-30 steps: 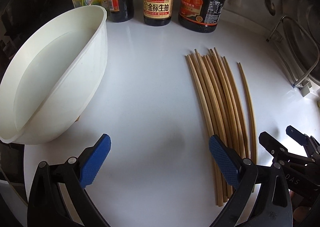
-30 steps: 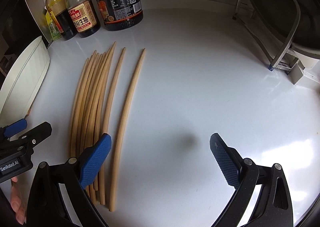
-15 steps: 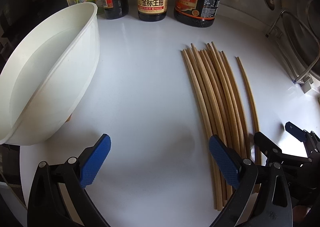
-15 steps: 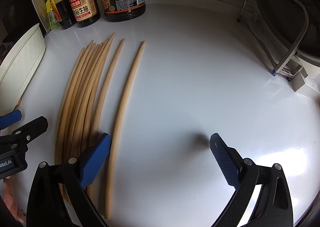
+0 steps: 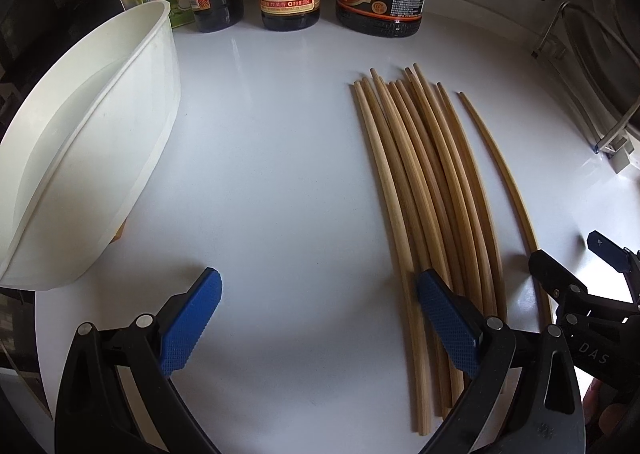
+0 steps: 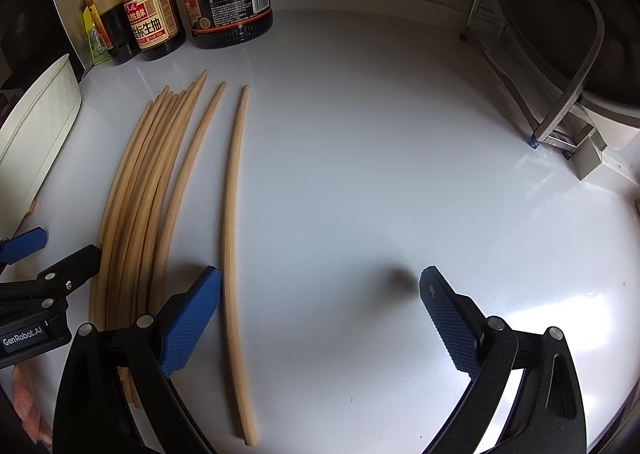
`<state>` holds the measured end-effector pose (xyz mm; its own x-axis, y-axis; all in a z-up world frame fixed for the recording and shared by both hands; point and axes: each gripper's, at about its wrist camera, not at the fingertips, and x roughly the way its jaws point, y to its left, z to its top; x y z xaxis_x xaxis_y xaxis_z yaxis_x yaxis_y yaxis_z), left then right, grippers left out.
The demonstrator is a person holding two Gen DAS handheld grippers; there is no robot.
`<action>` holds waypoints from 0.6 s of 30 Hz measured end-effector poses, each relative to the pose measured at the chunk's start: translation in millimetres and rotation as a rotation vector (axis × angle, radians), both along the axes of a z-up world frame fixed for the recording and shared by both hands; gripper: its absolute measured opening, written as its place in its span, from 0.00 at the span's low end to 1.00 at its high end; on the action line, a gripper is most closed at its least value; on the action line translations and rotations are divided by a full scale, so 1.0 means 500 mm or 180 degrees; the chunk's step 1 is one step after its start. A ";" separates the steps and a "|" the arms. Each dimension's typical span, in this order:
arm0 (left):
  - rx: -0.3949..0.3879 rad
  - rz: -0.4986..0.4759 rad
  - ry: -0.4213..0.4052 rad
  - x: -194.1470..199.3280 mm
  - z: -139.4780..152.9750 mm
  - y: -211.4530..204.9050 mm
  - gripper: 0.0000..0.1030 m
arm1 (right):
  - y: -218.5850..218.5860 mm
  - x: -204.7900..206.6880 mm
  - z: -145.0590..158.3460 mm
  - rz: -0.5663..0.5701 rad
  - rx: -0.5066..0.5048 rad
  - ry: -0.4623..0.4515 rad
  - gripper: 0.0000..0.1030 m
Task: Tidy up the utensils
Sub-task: 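Lower the left tool onto one bamboo chopstick and close it while the right tool grasps another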
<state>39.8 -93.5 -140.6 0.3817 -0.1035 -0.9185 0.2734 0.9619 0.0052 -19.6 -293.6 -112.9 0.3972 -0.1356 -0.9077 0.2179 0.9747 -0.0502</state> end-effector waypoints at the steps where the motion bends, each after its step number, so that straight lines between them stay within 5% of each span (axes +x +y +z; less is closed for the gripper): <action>1: 0.0029 0.0010 0.0017 0.002 -0.003 0.001 0.94 | 0.000 -0.001 0.000 -0.0001 0.0001 0.0001 0.92; 13: 0.0112 0.0054 -0.0088 0.028 0.009 0.006 0.94 | 0.026 0.009 0.002 0.0157 -0.0159 -0.0161 0.90; 18: 0.0017 -0.0033 -0.0118 0.025 0.019 -0.001 0.73 | 0.043 0.008 0.003 0.0313 -0.0114 -0.0225 0.76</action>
